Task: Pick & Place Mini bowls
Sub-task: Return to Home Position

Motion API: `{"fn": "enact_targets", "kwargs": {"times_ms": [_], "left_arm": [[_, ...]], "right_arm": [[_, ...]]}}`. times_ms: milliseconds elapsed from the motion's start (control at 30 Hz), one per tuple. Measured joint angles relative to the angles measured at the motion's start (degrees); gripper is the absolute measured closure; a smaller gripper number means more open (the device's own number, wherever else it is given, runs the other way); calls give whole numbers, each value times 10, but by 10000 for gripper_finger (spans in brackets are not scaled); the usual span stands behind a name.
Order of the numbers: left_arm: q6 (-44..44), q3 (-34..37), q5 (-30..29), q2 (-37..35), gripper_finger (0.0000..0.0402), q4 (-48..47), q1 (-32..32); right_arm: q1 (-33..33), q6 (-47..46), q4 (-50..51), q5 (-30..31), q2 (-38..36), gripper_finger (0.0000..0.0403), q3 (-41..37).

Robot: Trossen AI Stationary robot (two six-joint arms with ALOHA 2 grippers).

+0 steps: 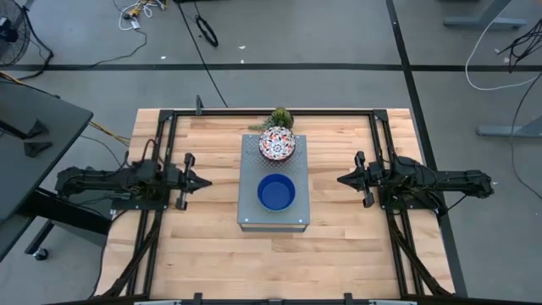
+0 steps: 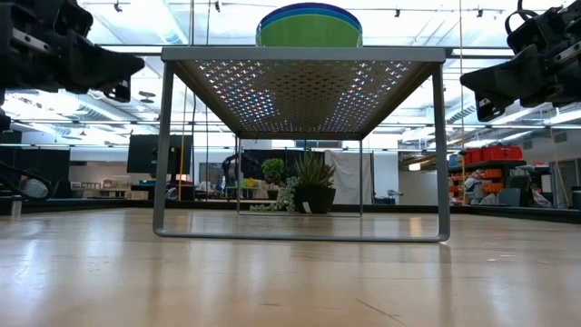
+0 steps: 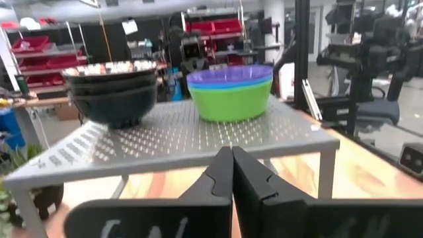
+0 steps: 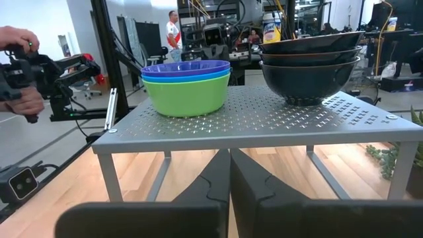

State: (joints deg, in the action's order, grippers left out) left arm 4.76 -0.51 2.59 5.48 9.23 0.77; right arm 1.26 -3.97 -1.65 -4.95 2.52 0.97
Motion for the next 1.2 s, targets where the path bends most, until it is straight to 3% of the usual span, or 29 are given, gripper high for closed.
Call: {"fn": "enact_targets", "kwargs": {"times_ms": [833, 1200], "left_arm": [[19, 0, -2, 0, 399, -80, -10], [-26, 0, -23, 1, 384, -76, -10]], "right_arm": [[0, 0, 0, 0, 0, 392, 0], [0, 0, 0, 0, 0, 392, 0]]}}
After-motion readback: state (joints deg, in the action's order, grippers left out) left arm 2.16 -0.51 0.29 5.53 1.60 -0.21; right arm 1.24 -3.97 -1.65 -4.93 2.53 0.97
